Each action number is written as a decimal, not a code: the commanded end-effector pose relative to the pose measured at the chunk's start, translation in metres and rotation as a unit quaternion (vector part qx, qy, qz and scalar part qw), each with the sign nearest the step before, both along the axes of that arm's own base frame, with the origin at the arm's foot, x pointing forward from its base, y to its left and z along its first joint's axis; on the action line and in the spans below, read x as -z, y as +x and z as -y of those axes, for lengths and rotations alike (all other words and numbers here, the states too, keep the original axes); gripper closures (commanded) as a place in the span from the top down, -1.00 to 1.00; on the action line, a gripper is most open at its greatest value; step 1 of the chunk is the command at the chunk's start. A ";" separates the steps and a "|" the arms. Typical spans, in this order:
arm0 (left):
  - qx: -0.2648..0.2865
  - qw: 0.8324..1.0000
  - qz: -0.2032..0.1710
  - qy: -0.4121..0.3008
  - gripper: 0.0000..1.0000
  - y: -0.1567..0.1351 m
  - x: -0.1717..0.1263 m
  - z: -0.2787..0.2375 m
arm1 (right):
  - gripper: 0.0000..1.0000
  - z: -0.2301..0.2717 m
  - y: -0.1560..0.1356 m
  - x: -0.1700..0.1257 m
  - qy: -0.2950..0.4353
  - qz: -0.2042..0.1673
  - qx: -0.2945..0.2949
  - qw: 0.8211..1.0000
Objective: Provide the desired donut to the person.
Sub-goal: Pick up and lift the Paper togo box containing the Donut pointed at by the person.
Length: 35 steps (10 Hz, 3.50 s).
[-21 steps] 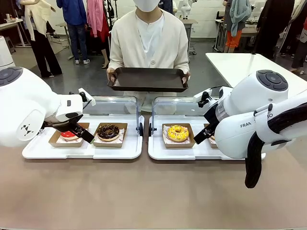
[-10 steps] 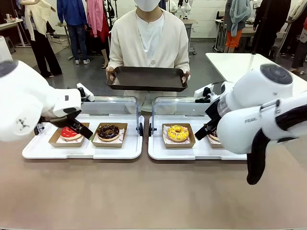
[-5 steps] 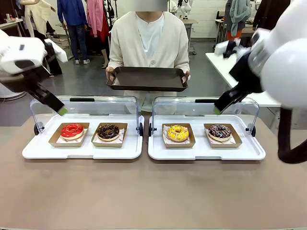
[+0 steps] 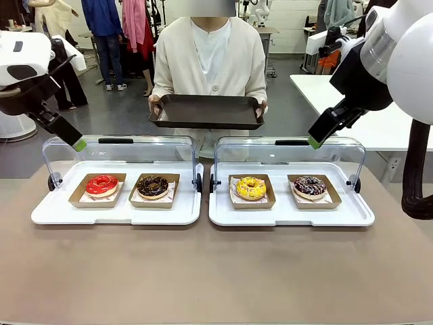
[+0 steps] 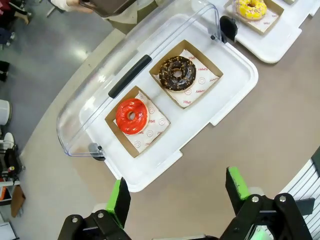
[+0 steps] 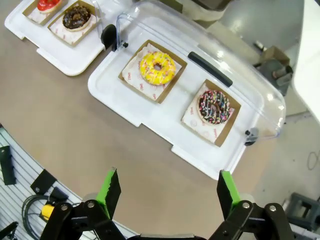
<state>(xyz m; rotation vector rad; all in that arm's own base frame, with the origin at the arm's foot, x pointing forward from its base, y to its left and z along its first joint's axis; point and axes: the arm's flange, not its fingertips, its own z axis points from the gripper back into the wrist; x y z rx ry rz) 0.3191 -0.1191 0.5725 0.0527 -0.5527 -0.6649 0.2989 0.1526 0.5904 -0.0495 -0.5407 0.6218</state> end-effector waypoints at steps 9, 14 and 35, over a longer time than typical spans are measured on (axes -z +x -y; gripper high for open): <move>0.277 0.943 0.078 -0.168 1.00 0.046 0.013 -0.091 | 1.00 0.139 0.051 -0.003 0.203 0.044 -0.333 0.920; 0.177 0.944 -0.037 -0.277 1.00 0.060 -0.005 -0.148 | 1.00 0.226 0.047 0.021 0.257 0.055 -0.318 0.911; 0.230 0.951 0.010 -0.205 1.00 0.029 -0.004 -0.205 | 1.00 0.295 0.009 0.030 0.301 0.064 -0.312 0.899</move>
